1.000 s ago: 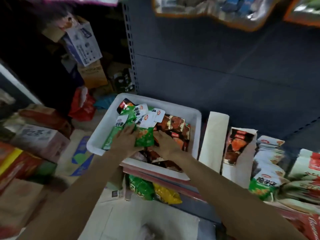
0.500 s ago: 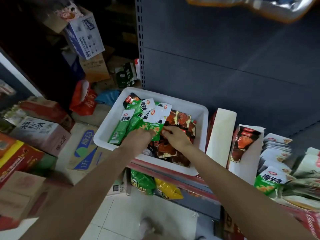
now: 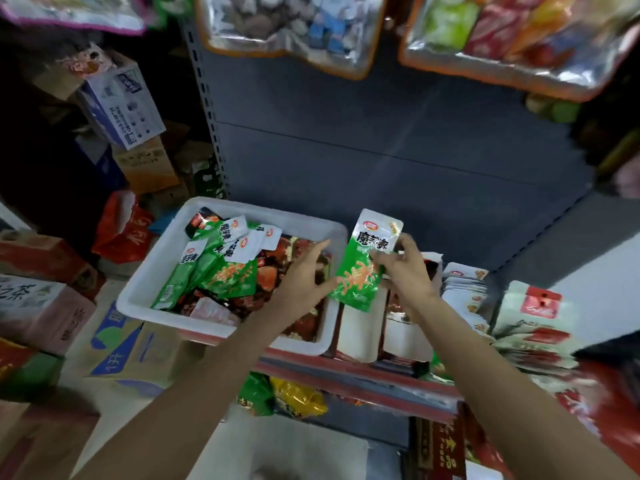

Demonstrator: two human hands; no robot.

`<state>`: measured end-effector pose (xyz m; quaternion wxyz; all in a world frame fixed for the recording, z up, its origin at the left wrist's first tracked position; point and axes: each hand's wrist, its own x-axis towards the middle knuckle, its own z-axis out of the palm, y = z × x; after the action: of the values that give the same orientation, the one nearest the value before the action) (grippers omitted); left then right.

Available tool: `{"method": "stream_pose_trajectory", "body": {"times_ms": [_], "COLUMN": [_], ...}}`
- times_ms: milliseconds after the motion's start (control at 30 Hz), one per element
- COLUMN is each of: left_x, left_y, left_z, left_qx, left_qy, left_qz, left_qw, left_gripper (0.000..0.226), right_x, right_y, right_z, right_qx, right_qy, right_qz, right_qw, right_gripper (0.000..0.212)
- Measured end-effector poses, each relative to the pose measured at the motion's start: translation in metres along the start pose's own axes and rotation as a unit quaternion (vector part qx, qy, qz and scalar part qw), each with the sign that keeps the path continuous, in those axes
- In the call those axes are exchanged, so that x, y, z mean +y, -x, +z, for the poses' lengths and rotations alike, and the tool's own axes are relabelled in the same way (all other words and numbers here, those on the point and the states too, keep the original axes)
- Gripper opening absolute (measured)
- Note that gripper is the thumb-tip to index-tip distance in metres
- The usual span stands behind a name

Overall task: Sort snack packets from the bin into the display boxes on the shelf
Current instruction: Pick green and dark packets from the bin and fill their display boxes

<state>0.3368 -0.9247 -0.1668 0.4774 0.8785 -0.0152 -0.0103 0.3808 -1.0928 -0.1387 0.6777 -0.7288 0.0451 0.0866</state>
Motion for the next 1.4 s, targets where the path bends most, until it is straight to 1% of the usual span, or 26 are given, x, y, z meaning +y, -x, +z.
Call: {"method": "stream_pose_trajectory", "body": {"times_ms": [33,100,167,200,267,333,433,500,633,733,833,933,1033,1133,1233,1333,1400], "left_x": [0.010,0.028,0.046,0.055,0.073,0.086,0.097,0.102,0.103,0.098,0.095,0.090,0.088,0.089,0.090,0.091,0.092], "left_y": [-0.007,-0.020,-0.035,-0.042,-0.053,-0.061,-0.070,-0.074,-0.073,-0.067,-0.062,-0.057,-0.055,-0.051,-0.047,-0.046,-0.047], "left_z": [0.013,0.039,0.066,0.079,0.102,0.121,0.144,0.154,0.161,0.158,0.156,0.153,0.150,0.146,0.144,0.143,0.143], "left_qx": [-0.008,-0.012,-0.014,-0.020,-0.030,-0.029,-0.037,-0.050,-0.017,-0.010,-0.055,-0.113,-0.139,-0.161,-0.171,-0.175,-0.175], "left_qy": [0.017,0.005,-0.007,-0.021,-0.066,-0.102,-0.189,-0.215,-0.205,-0.220,-0.224,-0.187,-0.165,-0.148,-0.141,-0.142,-0.145], "left_qz": [-0.004,-0.002,0.000,0.009,0.031,0.044,0.066,0.066,0.073,0.095,0.102,0.059,0.043,0.028,0.023,0.021,0.021], "left_qw": [1.000,1.000,1.000,1.000,0.997,0.993,0.979,0.973,0.976,0.971,0.968,0.974,0.976,0.975,0.975,0.974,0.974], "left_gripper": [0.069,0.063,0.053,0.049,0.044,0.046,0.049,0.049,0.036,0.042,0.047,0.054,0.053,0.053,0.053,0.053,0.053], "right_x": [-0.004,-0.011,-0.019,-0.024,-0.030,-0.034,-0.029,-0.025,-0.019,-0.015,-0.016,-0.012,-0.010,-0.013,-0.013,-0.009,-0.007], "right_y": [0.000,0.001,0.001,0.003,0.006,0.011,0.014,0.014,0.015,0.013,0.011,0.004,-0.003,-0.007,-0.009,-0.014,-0.018], "right_z": [-0.016,-0.050,-0.084,-0.099,-0.126,-0.147,-0.172,-0.184,-0.196,-0.198,-0.198,-0.196,-0.196,-0.198,-0.200,-0.203,-0.201], "right_qx": [0.019,0.050,0.065,0.072,0.087,0.076,0.066,0.070,0.079,0.096,0.097,0.064,0.050,0.042,0.036,0.014,0.000], "right_qy": [0.022,0.060,0.067,0.064,0.059,0.045,0.055,0.047,0.019,0.009,-0.009,0.012,0.044,0.052,0.092,0.192,0.246], "right_qz": [-0.023,-0.061,-0.096,-0.115,-0.146,-0.160,-0.169,-0.174,-0.171,-0.173,-0.166,-0.140,-0.123,-0.139,-0.157,-0.132,-0.108], "right_qw": [0.999,0.995,0.991,0.989,0.984,0.983,0.982,0.981,0.982,0.980,0.981,0.988,0.990,0.988,0.983,0.972,0.963], "right_gripper": [0.020,0.009,0.007,0.008,0.019,0.026,0.026,0.023,0.022,0.023,0.023,0.018,0.023,0.024,0.023,0.018,0.031]}}
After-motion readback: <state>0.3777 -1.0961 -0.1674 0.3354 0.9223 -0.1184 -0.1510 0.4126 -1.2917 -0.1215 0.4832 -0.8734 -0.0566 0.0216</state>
